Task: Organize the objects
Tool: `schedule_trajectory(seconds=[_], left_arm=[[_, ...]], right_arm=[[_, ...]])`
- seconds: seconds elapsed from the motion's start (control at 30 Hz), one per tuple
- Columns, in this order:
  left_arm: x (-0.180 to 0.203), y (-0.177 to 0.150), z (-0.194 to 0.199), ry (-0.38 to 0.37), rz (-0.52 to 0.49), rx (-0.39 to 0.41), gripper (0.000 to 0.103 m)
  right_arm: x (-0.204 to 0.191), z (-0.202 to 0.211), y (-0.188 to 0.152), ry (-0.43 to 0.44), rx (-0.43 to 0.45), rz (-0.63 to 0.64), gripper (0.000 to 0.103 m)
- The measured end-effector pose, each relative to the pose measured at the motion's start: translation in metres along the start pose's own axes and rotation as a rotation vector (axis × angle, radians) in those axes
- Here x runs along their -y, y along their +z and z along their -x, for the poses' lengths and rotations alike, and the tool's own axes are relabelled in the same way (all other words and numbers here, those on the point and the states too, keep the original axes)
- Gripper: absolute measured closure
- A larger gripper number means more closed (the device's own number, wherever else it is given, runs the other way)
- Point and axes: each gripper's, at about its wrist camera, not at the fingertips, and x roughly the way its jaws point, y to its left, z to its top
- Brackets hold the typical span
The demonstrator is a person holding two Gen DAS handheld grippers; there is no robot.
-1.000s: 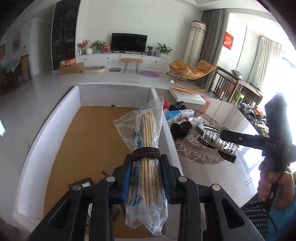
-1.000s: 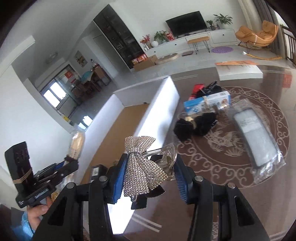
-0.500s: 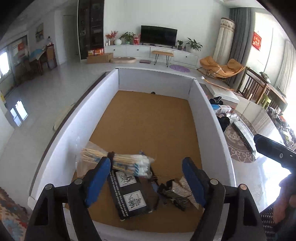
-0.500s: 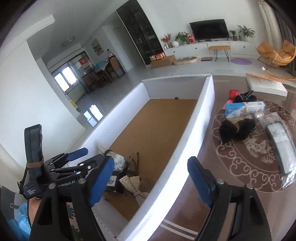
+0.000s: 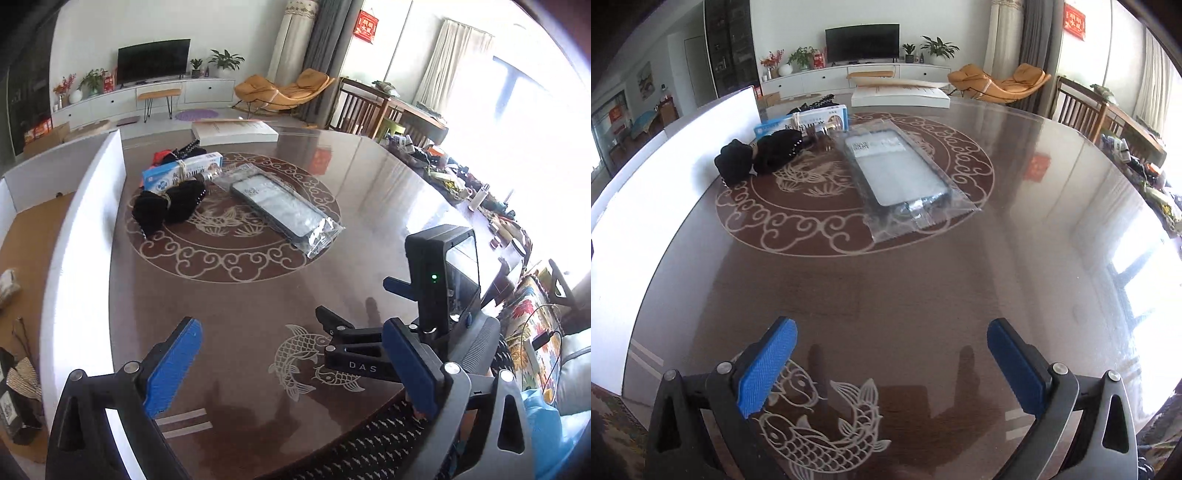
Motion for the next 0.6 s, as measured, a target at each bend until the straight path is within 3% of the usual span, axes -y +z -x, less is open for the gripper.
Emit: schedule_trajectory(seconds=[0.2, 0.6], left_arm=[[-0.006, -0.019, -0.054, 0.160, 0.014, -0.046, 0.004], [-0.042, -0.007, -0.099, 0.284, 0.078, -0.058, 0.004]], right_arm=[[0.019, -0.005, -0.014, -0.003, 0.006, -0.013, 0.000], [0.019, -0.013, -0.007, -0.013, 0.019, -0.017, 0.000]])
